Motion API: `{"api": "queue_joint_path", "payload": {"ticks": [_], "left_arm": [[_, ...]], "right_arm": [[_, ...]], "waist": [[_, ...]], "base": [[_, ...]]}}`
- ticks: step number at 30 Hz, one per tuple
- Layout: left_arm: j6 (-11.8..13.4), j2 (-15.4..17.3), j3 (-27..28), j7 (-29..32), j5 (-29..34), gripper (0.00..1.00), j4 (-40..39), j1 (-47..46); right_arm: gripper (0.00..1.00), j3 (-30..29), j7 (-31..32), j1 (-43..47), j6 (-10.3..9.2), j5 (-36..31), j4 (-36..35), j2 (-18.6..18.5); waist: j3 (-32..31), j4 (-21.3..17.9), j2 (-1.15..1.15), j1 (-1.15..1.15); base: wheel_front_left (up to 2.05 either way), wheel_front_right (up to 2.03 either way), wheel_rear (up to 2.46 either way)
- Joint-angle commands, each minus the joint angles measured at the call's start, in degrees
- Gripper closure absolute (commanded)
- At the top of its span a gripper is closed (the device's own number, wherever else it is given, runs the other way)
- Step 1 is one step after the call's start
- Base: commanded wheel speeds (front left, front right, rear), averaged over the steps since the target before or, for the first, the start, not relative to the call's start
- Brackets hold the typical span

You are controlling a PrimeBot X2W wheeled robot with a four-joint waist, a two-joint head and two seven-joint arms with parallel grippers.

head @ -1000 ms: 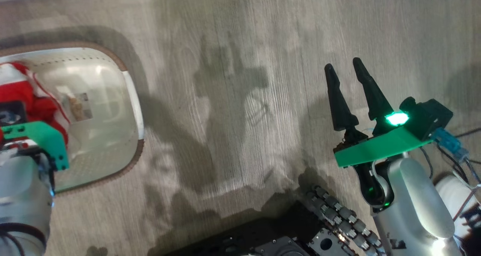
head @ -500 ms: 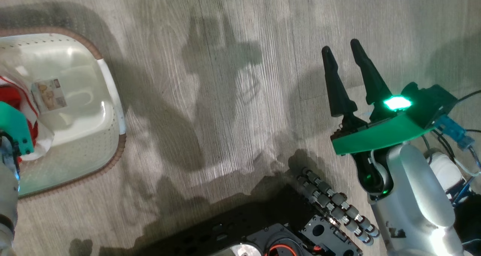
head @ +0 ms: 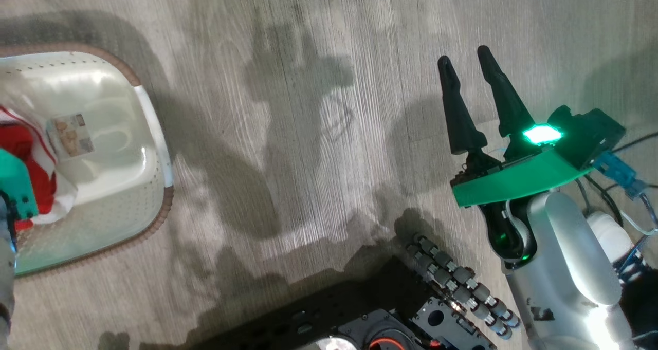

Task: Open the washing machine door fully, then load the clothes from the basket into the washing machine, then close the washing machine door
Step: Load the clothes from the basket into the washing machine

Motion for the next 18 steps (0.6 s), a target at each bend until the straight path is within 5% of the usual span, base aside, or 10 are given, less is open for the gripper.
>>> {"api": "queue_joint_path", "payload": {"ticks": [1,18], "left_arm": [[-0.4,2.9,1.3,-0.8,-0.9,1.0,0.0,3.0],[-2.2,-1.0,0.9,-11.0,-3.4,1.0,0.0,11.8]], "right_arm": [[0.0,1.0,-0.4,1.7,0.0,-0.2,-1.0,-0.1],[0.0,0.8,-0.4,3.3,0.0,-2.9,1.3,-0.1]], "waist": [[-1.1,0.4,0.0,0.0],[-16.3,3.1,0.0,0.0]], "base": [[0.0,0.0,0.0],[0.0,0.0,0.0]]}}
